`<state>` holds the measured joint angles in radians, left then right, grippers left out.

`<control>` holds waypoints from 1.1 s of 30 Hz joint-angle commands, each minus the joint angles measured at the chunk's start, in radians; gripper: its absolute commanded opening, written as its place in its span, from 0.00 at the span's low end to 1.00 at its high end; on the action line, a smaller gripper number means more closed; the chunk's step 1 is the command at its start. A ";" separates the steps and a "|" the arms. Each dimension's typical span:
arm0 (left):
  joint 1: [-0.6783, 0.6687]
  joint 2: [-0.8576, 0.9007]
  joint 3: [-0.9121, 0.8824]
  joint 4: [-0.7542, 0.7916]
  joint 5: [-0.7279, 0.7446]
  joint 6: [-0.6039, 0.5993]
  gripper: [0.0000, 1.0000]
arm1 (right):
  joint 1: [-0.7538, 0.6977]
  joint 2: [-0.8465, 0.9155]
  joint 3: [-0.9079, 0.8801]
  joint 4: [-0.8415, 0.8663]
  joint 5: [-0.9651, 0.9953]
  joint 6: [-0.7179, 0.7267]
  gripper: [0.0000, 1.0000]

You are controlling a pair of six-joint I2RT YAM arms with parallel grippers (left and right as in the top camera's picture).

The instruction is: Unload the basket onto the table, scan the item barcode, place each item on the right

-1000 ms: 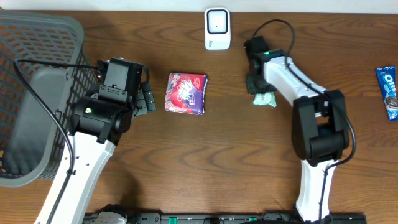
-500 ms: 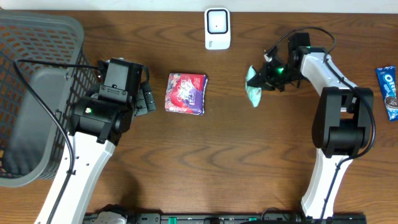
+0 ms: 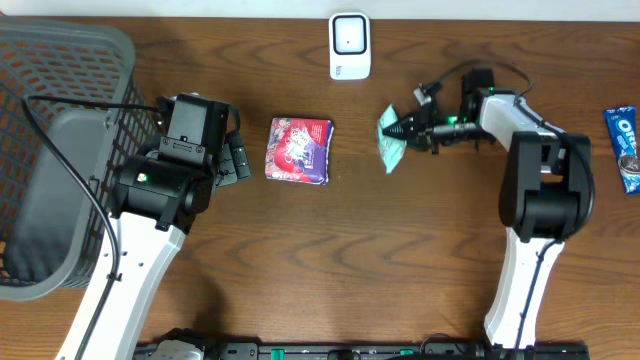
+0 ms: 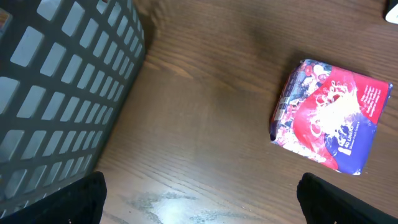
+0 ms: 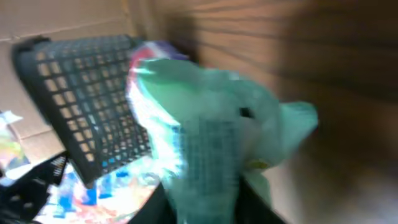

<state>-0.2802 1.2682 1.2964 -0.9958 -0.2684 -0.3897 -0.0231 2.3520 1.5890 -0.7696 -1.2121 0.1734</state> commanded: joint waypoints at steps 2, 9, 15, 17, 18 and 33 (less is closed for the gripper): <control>0.004 0.003 -0.002 -0.003 -0.013 -0.005 0.98 | -0.055 0.023 -0.005 -0.032 0.344 0.070 0.31; 0.004 0.003 -0.002 -0.003 -0.013 -0.005 0.98 | -0.119 -0.077 0.063 -0.165 0.653 0.048 0.43; 0.004 0.003 -0.002 -0.003 -0.013 -0.005 0.98 | -0.093 -0.216 0.116 -0.249 0.757 -0.016 0.52; 0.004 0.003 -0.002 -0.003 -0.013 -0.005 0.98 | -0.072 -0.255 0.116 -0.258 0.771 -0.018 0.48; 0.004 0.003 -0.002 -0.003 -0.013 -0.005 0.98 | -0.058 -0.270 0.116 -0.261 0.785 -0.018 0.43; 0.004 0.003 -0.002 -0.003 -0.013 -0.005 0.98 | 0.177 -0.235 0.109 -0.232 1.110 0.032 0.01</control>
<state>-0.2802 1.2682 1.2964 -0.9955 -0.2684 -0.3897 0.1326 2.0739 1.6985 -1.0119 -0.2123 0.1776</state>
